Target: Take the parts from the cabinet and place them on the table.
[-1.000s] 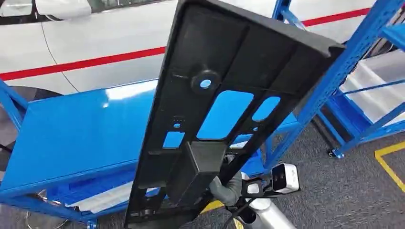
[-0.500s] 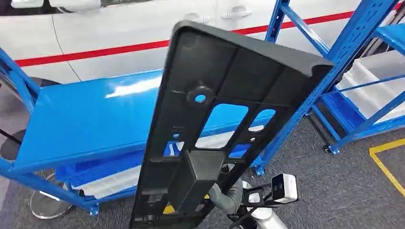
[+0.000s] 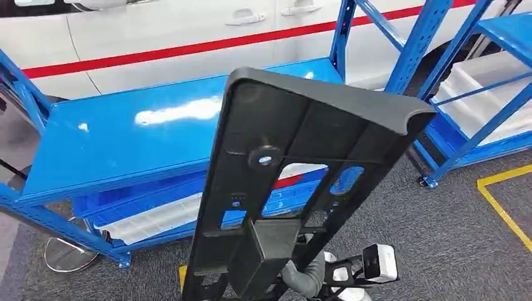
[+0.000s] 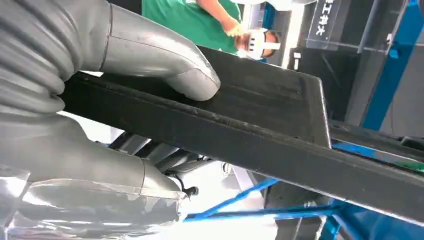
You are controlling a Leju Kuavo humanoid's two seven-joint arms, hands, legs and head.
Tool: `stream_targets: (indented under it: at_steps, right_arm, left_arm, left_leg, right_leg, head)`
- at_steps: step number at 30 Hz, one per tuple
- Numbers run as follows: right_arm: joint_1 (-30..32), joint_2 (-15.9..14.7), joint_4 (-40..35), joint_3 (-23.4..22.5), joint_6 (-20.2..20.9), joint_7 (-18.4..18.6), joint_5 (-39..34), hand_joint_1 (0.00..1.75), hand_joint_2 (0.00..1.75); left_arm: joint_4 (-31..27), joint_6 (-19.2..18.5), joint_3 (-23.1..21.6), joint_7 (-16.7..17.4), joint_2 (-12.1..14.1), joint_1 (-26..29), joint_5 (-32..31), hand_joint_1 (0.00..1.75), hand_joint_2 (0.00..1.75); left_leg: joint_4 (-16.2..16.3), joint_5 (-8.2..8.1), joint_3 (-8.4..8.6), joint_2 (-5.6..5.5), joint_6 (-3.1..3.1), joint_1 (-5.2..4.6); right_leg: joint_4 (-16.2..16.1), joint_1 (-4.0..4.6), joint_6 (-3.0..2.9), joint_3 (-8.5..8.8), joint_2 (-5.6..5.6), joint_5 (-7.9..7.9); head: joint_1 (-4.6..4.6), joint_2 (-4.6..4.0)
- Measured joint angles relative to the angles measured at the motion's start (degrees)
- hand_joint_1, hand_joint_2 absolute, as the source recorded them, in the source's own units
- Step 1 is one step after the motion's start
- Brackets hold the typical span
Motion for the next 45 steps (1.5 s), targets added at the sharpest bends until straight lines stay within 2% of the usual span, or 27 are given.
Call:
stream_targets:
  at_steps: [2,3,4,5,7,8,9,10,14,16,18,20,22,23,25,26,28,29,30,32,34,36,38,40,41,44,45]
  right_arm:
    - [0.62,-0.02,-0.92,-0.44,-0.24,0.00,0.31,1.73,1.75]
    - [0.93,-0.04,-1.34,-0.70,-0.40,0.00,0.50,1.73,1.75]
    - [1.22,-0.11,-1.55,-0.94,-0.66,0.00,0.67,1.73,1.75]
    - [1.47,-0.20,-1.78,-1.12,-0.92,0.00,0.85,1.73,1.75]
    - [1.67,-0.33,-2.15,-1.44,-0.96,0.00,1.07,1.73,1.75]
    - [1.71,-0.35,-2.41,-1.49,-0.99,0.00,1.09,1.73,1.75]
    - [1.80,-0.35,-2.76,-1.51,-0.99,0.00,1.11,1.73,1.75]
    - [1.80,-0.37,-3.04,-1.55,-0.99,0.00,1.11,1.73,1.75]
    - [1.90,-0.68,-3.24,-1.62,-1.25,0.00,1.60,1.73,1.75]
    - [2.03,-1.00,-3.24,-1.64,-1.38,0.00,1.95,1.73,1.75]
    - [2.04,-1.23,-3.24,-1.62,-1.99,0.00,2.14,1.73,1.75]
    - [2.04,-1.29,-3.24,-1.62,-2.32,0.00,2.27,1.73,1.75]
    - [2.01,-1.33,-3.24,-1.47,-2.62,0.00,2.01,1.73,1.75]
    - [1.97,-1.33,-3.26,-1.44,-2.84,0.00,1.92,1.73,1.75]
    - [1.69,-1.33,-3.83,-1.38,-2.95,0.00,1.84,1.73,1.75]
    - [1.48,-1.33,-4.07,-1.36,-2.95,0.00,1.81,1.73,1.75]
    - [1.51,-1.38,-4.20,-1.35,-2.93,0.00,1.77,1.73,1.75]
    - [1.53,-1.38,-4.18,-1.35,-2.93,0.00,1.77,1.73,1.75]
    - [1.45,-1.40,-4.18,-1.33,-2.87,0.00,1.77,1.73,1.75]
    - [1.51,-1.38,-4.22,-1.31,-2.84,0.00,1.73,1.73,1.75]
    - [1.52,-1.40,-4.20,-1.31,-2.73,0.00,1.84,1.73,1.75]
    - [1.55,-1.40,-4.20,-1.31,-2.19,0.00,1.81,1.73,1.75]
    - [1.55,-1.40,-4.24,-1.31,-1.71,0.00,1.64,1.73,1.75]
    - [1.54,-1.38,-4.70,-1.33,-1.58,0.00,1.53,1.73,1.75]
    - [1.50,-1.38,-4.92,-1.33,-1.55,0.00,1.46,1.73,1.75]
    - [1.53,-1.40,-5.08,-1.33,-1.40,0.00,1.40,1.73,1.75]
    - [1.55,-1.42,-5.10,-1.33,-1.16,0.00,1.33,1.73,1.75]
  left_arm:
    - [0.00,0.17,0.00,0.90,-0.29,0.08,-0.35,0.00,1.75]
    - [0.00,0.33,0.00,1.22,-0.40,0.09,-0.72,0.00,1.75]
    - [0.00,0.50,0.00,1.48,-0.44,0.13,-0.94,0.00,1.75]
    - [0.00,0.68,0.00,1.57,-0.44,0.14,-1.05,0.00,1.75]
    - [0.00,0.79,0.00,1.73,-0.44,0.17,-1.33,0.00,1.75]
    - [0.00,0.83,0.00,1.77,-0.44,0.13,-1.37,0.00,1.75]
    - [-0.02,0.83,0.00,1.77,-0.42,0.05,-1.42,0.00,1.75]
    - [-0.07,0.83,0.00,1.77,-0.42,0.00,-1.44,0.00,1.75]
    - [-0.11,1.27,0.00,1.70,-0.48,0.32,-1.73,0.00,1.75]
    - [-0.24,1.33,0.02,1.59,-0.42,0.35,-1.73,0.00,1.75]
    - [-0.37,1.27,0.15,1.55,-0.22,0.41,-1.77,0.00,1.75]
    - [-0.50,0.83,0.35,1.42,-0.16,0.35,-2.08,0.00,1.75]
    - [-0.52,0.81,0.44,1.42,-0.16,0.35,-2.60,0.00,1.75]
    - [-0.55,0.74,0.48,1.42,-0.16,0.34,-2.71,0.00,1.75]
    - [-0.57,0.50,0.52,1.27,-0.16,0.35,-3.12,0.00,1.75]
    - [-0.57,0.37,0.55,1.18,-0.14,0.34,-3.30,0.00,1.75]
    - [-0.59,0.26,0.66,0.94,-0.09,0.28,-3.58,0.00,1.75]
    - [-0.59,0.26,0.77,0.92,0.02,0.44,-3.63,0.00,1.75]
    - [-0.59,0.22,0.85,0.89,0.08,0.45,-3.63,0.00,1.75]
    - [-0.59,0.20,0.92,0.89,0.08,0.47,-3.63,0.00,1.75]
    - [-0.59,0.22,0.96,0.85,0.08,0.44,-3.63,0.00,1.75]
    - [-0.61,0.26,1.05,0.74,0.17,0.39,-3.67,0.00,1.75]
    - [-0.68,0.24,1.07,0.66,0.35,0.37,-3.82,0.00,1.75]
    - [-0.77,0.24,1.07,0.61,0.48,0.16,-3.82,0.00,1.75]
    - [-0.79,0.24,1.07,0.57,0.52,0.02,-3.82,0.00,1.75]
    - [-0.79,0.22,1.14,0.44,0.50,0.29,-3.89,0.00,1.75]
    - [-0.79,0.22,1.14,0.44,0.50,0.13,-3.93,0.00,1.75]
  left_leg:
    - [7.98,-7.13,-1.85,0.03,-0.15,0.04]
    - [12.12,-8.85,-2.47,0.03,-0.23,0.04]
    - [14.75,-8.39,-2.36,0.03,-0.23,0.03]
    - [15.03,-6.03,-1.32,0.03,-0.17,0.03]
    - [9.74,-1.24,3.47,0.02,0.11,0.02]
    - [4.41,-1.02,7.39,-0.01,0.37,0.02]
    - [-1.70,-3.16,11.88,-0.03,0.67,-0.21]
    - [-6.13,-4.72,14.29,-0.05,0.78,-0.36]
    - [-6.26,-2.70,12.31,0.23,2.08,-0.31]
    - [-6.17,-1.20,10.45,0.55,2.69,-0.22]
    - [-5.96,0.25,8.55,0.70,3.01,-0.34]
    - [-5.39,1.48,6.50,0.72,2.96,-0.45]
    - [-4.41,2.66,3.84,0.71,2.74,-0.52]
    - [-4.06,3.13,2.86,0.65,2.59,-0.56]
    - [-3.27,3.77,1.92,0.52,2.10,-0.87]
    - [-3.23,4.49,1.73,0.55,1.73,-0.84]
    - [-3.73,5.67,1.49,0.58,1.07,-0.57]
    - [-3.56,5.67,1.12,0.39,0.74,-0.67]
    - [-2.60,3.44,0.56,0.29,0.51,-0.46]
    - [4.14,-4.34,-1.17,0.29,0.21,-0.25]
    - [11.71,-7.93,-2.17,0.31,-0.11,-0.15]
    - [13.39,-3.97,-0.56,0.31,-0.19,-0.14]
    - [7.16,0.08,4.80,0.30,0.01,-0.14]
    - [-3.80,-3.14,12.47,0.28,0.47,-0.49]
    - [-6.66,-4.55,13.59,0.20,0.79,-0.50]
    - [-6.29,-2.97,12.38,0.26,1.82,-0.50]
    - [-6.31,-2.28,11.67,0.64,2.16,-0.33]
  right_leg:
    - [0.04,0.25,-0.28,-1.76,-0.06,1.34]
    - [0.08,0.40,-0.31,-2.74,-0.11,2.07]
    - [0.13,0.49,-0.26,-3.70,-0.15,2.79]
    - [0.22,0.55,-0.18,-4.68,-0.18,3.49]
    - [0.60,0.56,0.09,-6.44,-0.17,4.64]
    - [0.91,0.55,0.30,-7.09,-0.10,5.17]
    - [1.19,0.76,0.61,-7.41,-0.05,5.50]
    - [1.37,0.81,0.96,-7.47,-0.11,5.90]
    - [0.44,0.78,2.46,-8.17,-0.06,7.78]
    - [4.67,0.29,2.90,-10.11,0.14,1.03]
    - [13.55,0.13,3.15,-12.01,0.13,-5.21]
    - [18.58,0.05,3.17,-12.00,0.13,-4.20]
    - [15.51,0.05,2.83,-7.78,0.14,0.68]
    - [11.43,0.07,2.49,-4.30,0.16,1.26]
    - [0.39,0.59,1.79,3.86,0.22,-2.56]
    - [-1.04,0.57,1.69,4.50,0.21,-3.41]
    - [-0.82,0.97,1.09,3.75,0.26,-2.51]
    - [-1.46,0.22,0.46,3.23,0.04,-1.48]
    - [-1.41,0.38,-0.02,2.46,-0.24,-0.81]
    - [-1.31,0.51,-0.62,0.64,-0.25,0.59]
    - [-1.09,0.71,-0.64,-1.38,-0.31,2.10]
    - [-0.52,0.72,-0.44,-3.83,-0.39,3.44]
    - [0.22,0.68,-0.13,-5.94,-0.38,4.63]
    - [1.04,1.00,0.43,-7.19,-0.30,5.43]
    - [1.13,0.98,0.78,-7.31,-0.43,5.94]
    - [0.74,0.93,1.85,-7.57,-0.52,7.63]
    - [1.40,0.44,2.12,-8.06,-0.11,5.95]
  head:
    - [0.00,0.00]
    - [0.00,0.00]
    - [0.00,0.00]
    - [0.00,0.00]
    - [0.00,0.00]
    - [0.00,0.00]
    - [0.00,0.00]
    - [0.00,0.00]
    - [0.00,0.00]
    - [0.00,0.00]
    - [0.00,0.00]
    - [0.02,0.00]
    - [0.00,0.00]
    - [0.00,0.00]
    - [0.00,0.00]
    - [0.00,0.00]
    - [-0.02,0.00]
    - [0.02,0.00]
    - [-0.02,0.00]
    - [0.00,0.00]
    - [0.00,0.00]
    - [-0.02,0.00]
    - [-0.02,0.00]
    - [-0.02,0.00]
    - [0.00,0.00]
    - [0.00,0.00]
    - [0.00,0.00]
